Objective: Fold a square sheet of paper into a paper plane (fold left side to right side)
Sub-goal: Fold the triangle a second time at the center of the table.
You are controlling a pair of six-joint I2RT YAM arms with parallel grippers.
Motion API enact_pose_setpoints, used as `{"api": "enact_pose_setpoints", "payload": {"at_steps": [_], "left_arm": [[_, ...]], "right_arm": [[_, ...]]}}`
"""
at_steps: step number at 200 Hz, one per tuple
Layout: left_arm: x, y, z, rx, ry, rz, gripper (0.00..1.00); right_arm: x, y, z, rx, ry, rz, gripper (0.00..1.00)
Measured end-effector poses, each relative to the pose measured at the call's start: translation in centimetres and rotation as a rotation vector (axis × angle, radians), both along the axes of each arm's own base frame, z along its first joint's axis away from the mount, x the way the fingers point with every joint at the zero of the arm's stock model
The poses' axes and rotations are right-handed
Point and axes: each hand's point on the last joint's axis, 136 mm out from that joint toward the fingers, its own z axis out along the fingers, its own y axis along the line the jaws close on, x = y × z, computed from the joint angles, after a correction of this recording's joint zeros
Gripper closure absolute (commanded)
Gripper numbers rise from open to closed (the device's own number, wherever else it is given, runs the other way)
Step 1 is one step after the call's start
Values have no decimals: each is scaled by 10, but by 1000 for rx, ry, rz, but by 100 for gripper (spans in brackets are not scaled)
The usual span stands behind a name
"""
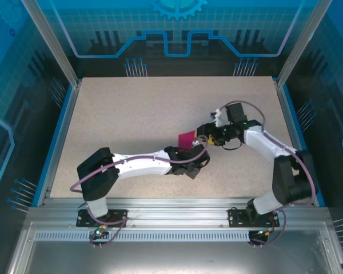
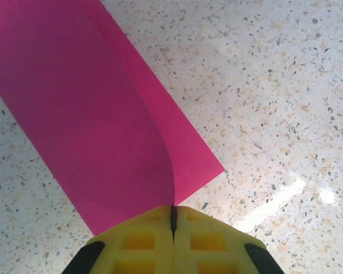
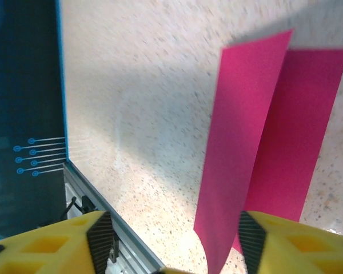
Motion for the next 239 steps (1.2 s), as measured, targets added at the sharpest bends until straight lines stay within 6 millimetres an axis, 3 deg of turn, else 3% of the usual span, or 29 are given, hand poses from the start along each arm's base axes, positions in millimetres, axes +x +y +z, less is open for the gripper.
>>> {"api": "enact_pose_setpoints", "payload": {"at_steps": [15,30,46,73,118,196,239], "left_arm": [[1,6,3,-31,19,10,100],[2,12,5,-65,42,24,100],[3,17,5,-104,70,39,100],[4,21,3,-159,113,47,100],[5,28,-5,-219,175,70,100],[18,41,-10,-245,199,118,100],[21,44,-11,-245,200,128,100]], "right_arm": [[2,-17,12,5,-49,-40,44],[0,-34,11,-4,-68,-72,57],[-11,-41,-5,-14,-24,-90,69],[-41,-35,-43,-28,89,-58,84],[-84,-8,-91,-89,225,49,87],[-103,8,-123,-191,273,127,86],[-98,9,-131,-253,274,134,86]]}}
